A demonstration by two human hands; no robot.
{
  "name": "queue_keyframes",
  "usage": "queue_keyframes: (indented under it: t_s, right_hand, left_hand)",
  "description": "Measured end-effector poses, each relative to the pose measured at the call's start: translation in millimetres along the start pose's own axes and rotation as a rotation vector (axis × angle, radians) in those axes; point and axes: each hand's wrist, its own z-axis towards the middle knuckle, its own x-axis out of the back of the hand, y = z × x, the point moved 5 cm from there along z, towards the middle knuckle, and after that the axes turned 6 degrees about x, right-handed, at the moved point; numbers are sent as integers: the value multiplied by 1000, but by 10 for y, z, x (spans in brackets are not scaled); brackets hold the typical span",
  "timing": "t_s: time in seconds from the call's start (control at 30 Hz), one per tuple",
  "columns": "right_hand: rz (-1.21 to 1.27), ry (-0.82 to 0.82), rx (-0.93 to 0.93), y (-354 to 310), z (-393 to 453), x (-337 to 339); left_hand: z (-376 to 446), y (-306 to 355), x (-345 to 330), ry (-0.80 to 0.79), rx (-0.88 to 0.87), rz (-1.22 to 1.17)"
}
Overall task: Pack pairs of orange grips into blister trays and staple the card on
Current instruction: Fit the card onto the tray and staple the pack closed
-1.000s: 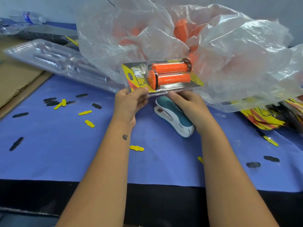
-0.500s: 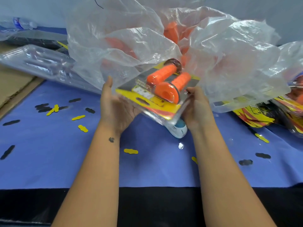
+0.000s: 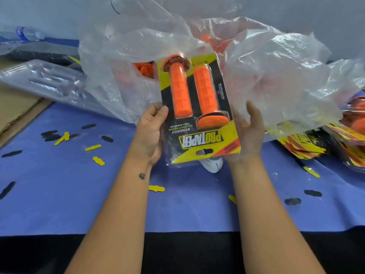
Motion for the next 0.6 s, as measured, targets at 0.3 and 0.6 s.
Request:
queue_keyframes:
  t_s: [0.3, 0.6]
  right_hand:
    - [175, -141, 90, -205, -15, -104]
    - [-401, 205, 167, -573, -157, -54]
  left_hand:
    - [-119, -73, -256, -87, 11, -216]
    - [-166, 103, -346, -3, -7, -77]
